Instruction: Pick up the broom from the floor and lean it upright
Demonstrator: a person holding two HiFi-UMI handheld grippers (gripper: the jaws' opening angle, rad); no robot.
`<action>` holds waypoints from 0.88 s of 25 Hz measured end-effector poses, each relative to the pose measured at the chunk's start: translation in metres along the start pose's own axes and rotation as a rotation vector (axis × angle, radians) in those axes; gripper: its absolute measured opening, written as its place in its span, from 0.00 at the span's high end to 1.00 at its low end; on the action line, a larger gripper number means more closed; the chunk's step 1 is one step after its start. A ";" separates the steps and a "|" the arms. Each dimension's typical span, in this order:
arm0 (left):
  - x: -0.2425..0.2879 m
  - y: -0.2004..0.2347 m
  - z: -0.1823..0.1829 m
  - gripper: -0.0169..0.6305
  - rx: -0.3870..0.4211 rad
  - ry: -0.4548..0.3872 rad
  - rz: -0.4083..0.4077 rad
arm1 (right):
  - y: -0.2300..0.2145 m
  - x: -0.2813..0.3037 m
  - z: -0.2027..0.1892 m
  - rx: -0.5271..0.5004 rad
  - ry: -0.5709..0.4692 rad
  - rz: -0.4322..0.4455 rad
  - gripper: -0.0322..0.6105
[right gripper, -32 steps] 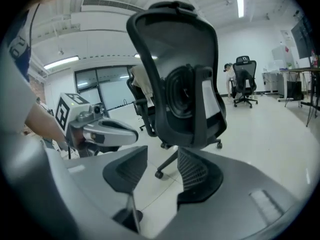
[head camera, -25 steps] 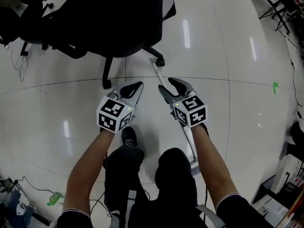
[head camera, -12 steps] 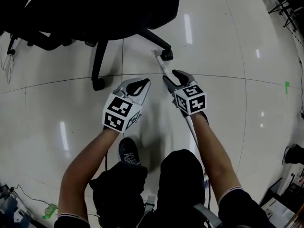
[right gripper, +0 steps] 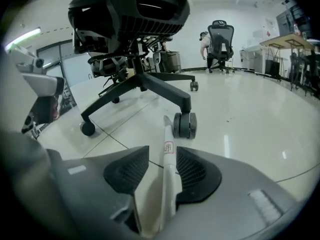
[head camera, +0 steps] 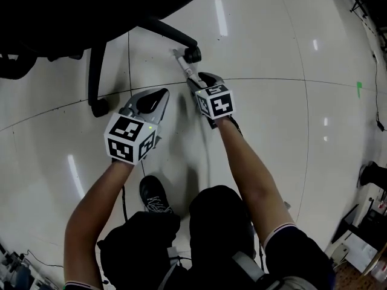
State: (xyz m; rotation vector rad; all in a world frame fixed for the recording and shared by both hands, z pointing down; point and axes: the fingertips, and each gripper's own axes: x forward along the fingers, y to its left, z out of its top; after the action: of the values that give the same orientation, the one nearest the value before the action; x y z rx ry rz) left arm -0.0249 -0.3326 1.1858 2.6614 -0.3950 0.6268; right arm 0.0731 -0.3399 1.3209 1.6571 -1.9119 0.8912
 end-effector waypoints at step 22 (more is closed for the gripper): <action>-0.007 -0.015 0.026 0.97 0.097 -0.006 0.059 | 0.026 -0.041 -0.004 -0.047 0.063 0.052 0.82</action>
State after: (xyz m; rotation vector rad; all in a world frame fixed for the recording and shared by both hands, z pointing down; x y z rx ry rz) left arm -0.0166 -0.3291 1.1570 2.7525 -0.4581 0.6716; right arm 0.0542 -0.3068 1.2898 1.5408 -1.9272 0.9008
